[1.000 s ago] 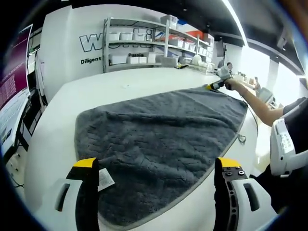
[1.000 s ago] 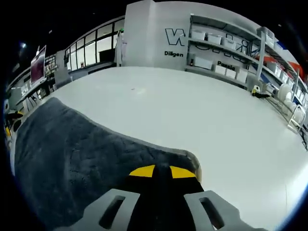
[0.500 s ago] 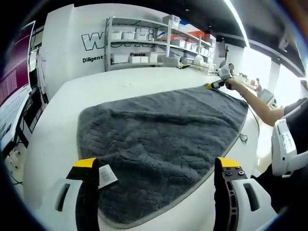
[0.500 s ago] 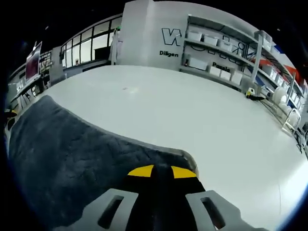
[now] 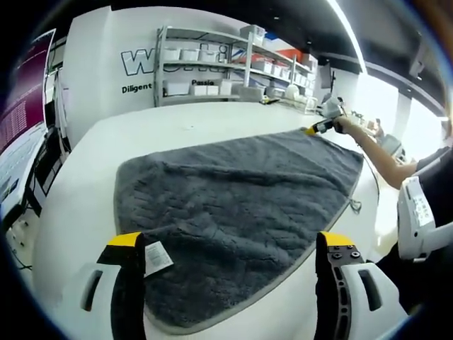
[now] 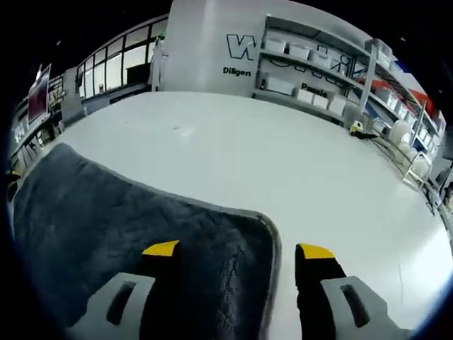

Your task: Open the folded towel by lifting each exposed corner and separating the folded layers until the towel lies flat within the target outline without major curled edges

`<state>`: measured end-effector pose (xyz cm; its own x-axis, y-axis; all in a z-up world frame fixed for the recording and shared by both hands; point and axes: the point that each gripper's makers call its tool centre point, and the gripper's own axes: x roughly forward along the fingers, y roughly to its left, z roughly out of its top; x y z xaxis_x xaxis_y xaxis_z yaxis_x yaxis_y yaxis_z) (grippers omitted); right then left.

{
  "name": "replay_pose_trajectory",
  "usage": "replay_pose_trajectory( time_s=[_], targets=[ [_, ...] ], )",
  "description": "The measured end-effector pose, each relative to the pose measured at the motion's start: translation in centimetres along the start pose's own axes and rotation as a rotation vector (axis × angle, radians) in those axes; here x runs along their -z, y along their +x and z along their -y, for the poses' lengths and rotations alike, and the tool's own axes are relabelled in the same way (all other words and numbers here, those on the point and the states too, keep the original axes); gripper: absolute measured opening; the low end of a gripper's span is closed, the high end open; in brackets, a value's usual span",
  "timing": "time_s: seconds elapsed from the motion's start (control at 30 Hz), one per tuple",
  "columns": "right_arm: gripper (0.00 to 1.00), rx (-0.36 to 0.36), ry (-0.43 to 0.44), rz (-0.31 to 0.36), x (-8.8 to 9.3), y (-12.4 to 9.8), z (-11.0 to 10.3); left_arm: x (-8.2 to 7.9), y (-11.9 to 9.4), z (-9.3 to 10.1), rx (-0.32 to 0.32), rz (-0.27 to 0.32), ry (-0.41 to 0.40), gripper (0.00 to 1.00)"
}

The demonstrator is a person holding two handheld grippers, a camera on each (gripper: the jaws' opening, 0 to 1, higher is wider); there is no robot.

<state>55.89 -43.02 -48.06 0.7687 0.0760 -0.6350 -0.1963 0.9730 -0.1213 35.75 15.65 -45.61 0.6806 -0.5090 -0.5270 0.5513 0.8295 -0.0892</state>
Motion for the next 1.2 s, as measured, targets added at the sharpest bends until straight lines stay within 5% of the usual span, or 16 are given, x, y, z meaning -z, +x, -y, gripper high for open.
replay_pose_trajectory(
  time_s=[0.4,0.77,1.2],
  targets=[
    [0.99,-0.108,-0.067,0.022,0.4,-7.0,-4.6,0.1,-1.7,-0.2,-0.027,0.028,-0.009,0.99],
    [0.99,-0.123,-0.118,0.098,1.9,-13.8,-7.4,0.9,-2.9,-0.5,-0.052,0.034,-0.028,0.99],
    [0.99,-0.208,-0.158,0.082,5.4,-17.2,-12.3,2.2,-2.8,-0.1,-0.075,0.029,-0.051,0.99]
  ],
)
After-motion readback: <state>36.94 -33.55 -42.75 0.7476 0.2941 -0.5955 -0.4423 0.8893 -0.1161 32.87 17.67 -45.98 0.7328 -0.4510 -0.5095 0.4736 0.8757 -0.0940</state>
